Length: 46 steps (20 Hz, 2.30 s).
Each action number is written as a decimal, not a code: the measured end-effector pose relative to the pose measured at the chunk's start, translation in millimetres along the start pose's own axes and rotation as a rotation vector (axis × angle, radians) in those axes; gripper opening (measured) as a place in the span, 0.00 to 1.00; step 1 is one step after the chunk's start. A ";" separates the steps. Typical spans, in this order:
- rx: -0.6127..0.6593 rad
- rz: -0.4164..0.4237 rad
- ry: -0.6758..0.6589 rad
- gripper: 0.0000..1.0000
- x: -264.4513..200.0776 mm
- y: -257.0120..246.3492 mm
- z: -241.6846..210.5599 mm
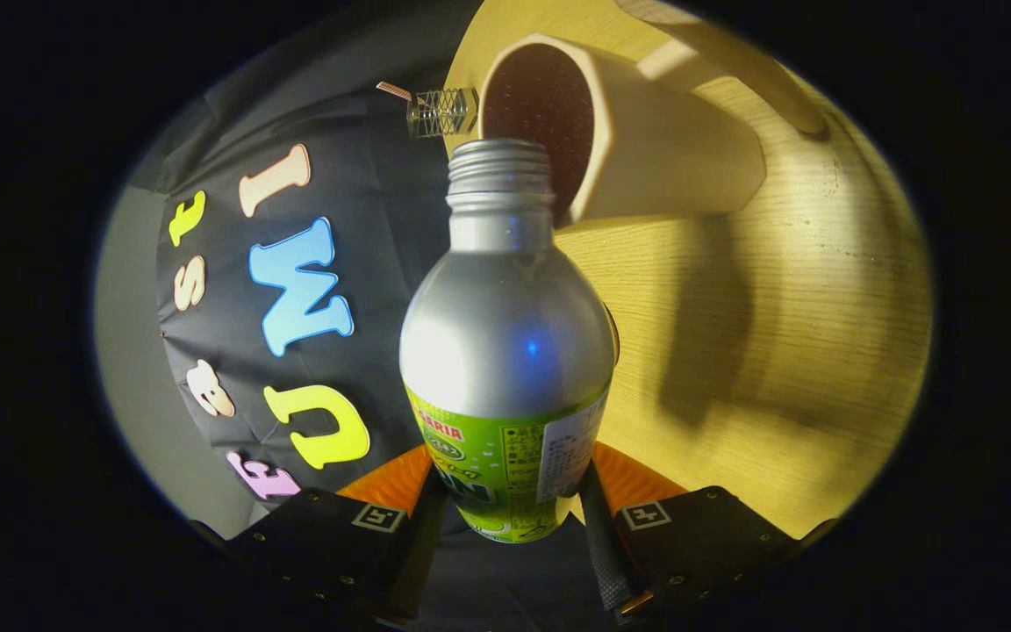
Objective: Take the bottle from table, then pour the juice into the cup, finally place the bottle on the coaster
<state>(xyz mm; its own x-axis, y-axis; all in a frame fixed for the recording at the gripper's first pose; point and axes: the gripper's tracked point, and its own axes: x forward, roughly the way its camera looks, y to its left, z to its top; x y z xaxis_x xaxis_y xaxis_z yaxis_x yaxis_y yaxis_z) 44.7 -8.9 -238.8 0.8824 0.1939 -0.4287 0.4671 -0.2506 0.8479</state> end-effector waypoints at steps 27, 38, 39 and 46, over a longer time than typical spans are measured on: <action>0.209 -0.001 0.076 0.74 -4.8 28.8 -8.7; 0.309 -0.029 0.123 0.74 -13.2 42.7 -15.4; 0.311 -0.038 0.138 0.74 -12.6 44.3 -19.7; 0.377 -0.029 0.151 0.74 -20.8 58.9 -12.4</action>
<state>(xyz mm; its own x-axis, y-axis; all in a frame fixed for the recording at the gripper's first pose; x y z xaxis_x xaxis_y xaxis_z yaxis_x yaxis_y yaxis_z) 53.1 -15.9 -176.1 0.8633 0.3361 -0.3765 0.5047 -0.5679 0.6503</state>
